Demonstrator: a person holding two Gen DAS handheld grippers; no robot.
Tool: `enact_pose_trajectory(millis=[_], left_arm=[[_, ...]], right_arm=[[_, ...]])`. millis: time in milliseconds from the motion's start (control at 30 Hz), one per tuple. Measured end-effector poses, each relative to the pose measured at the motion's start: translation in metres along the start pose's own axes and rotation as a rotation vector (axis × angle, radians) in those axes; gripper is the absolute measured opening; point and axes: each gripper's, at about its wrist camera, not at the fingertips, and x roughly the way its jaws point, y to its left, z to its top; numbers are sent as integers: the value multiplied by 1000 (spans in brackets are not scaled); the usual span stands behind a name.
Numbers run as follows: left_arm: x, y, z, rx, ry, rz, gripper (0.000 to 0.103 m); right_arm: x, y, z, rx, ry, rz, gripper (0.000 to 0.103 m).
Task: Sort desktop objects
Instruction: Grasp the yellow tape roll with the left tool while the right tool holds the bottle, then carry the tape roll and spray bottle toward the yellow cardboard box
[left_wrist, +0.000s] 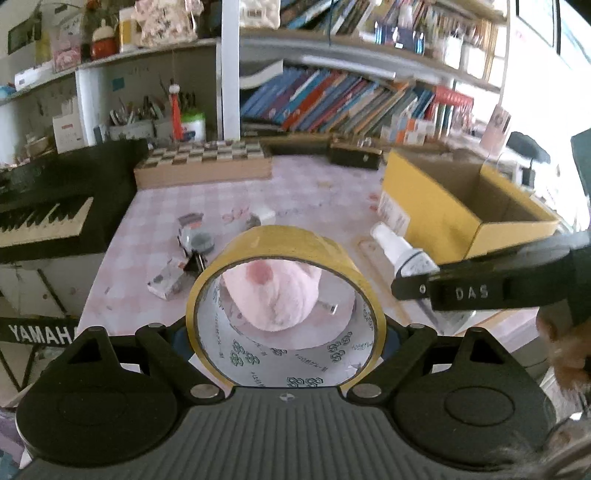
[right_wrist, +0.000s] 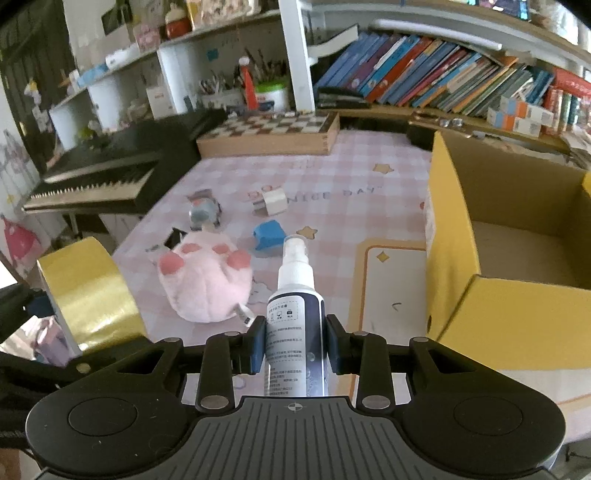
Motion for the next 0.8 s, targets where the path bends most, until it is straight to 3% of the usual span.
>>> enact_pose_trajectory(millis=[433,800], left_arm=[[-53,-12,-27,17,-5,-46,89],[-83,-36,-56,79,7,-133,89]], right_arm=[[-48,26,-42,46,-15,-12,33],[-85,30,-89,116,-12,-71,33]])
